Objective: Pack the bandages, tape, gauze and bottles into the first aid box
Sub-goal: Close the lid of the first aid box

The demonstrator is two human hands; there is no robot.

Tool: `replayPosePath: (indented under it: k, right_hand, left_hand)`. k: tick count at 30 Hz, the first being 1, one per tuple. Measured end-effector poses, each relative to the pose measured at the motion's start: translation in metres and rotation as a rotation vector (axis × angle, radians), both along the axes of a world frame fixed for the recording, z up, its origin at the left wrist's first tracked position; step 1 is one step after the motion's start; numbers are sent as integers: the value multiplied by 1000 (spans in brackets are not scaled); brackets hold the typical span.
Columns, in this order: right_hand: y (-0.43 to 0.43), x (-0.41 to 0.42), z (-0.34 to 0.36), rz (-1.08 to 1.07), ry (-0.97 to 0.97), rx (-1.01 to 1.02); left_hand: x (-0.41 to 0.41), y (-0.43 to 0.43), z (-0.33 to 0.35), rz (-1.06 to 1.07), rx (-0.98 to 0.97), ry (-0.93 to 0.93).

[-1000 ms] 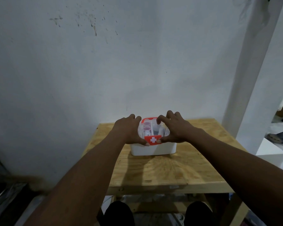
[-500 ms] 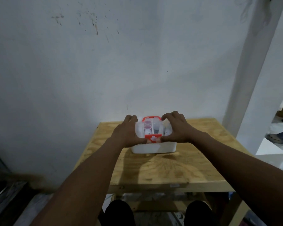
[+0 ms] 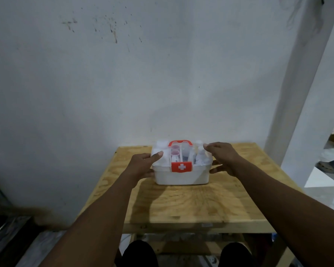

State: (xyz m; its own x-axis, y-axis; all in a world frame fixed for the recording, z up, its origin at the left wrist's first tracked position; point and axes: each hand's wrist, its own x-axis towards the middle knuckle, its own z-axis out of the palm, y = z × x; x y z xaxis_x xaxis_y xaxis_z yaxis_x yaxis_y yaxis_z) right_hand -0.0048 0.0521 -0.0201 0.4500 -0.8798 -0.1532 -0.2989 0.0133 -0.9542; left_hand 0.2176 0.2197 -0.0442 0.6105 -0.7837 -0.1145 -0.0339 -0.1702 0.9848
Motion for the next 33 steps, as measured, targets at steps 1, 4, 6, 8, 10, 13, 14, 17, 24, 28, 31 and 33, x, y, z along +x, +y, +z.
replayPosePath:
  k: [1,4,6,8,10,13,14,17,24,28,31,33]
  right_hand:
    - [0,1,1,-11,2,-23]
    - [-8,6,7,-42,5,-71]
    - [-19,10,13,-55,3,-80]
    - [-32,14,21,-66,-11,-84]
    - [-47,18,27,-63,-5,-101]
    - [-72,26,34,-67,17,-106]
    - [-80,29,35,-71,29,-107]
    - [-104,38,33,-78,57,-109]
    - [-138,48,17,-83,87,-85]
    - [-144,48,6,-81,83,-89]
    - [-143,47,3,-64,79,-61]
    - [-140,47,5,-52,81,-32]
  left_hand:
    - [1,-2,2,0,0,-5]
    - [8,-12,11,-27,-11,-25]
    - [12,-23,20,-46,-24,-31]
    - [19,-37,27,-53,-38,-28]
    - [26,-54,30,-68,-34,-21]
    - [39,-83,28,-78,-31,-7]
    - [43,-93,26,-77,-28,0]
    - [52,-119,19,-72,-21,10]
    - [56,-151,5,-78,20,33]
    - [57,-152,3,-88,51,3]
    - [57,-150,4,-95,57,8]
    - [56,-149,6,-113,72,13]
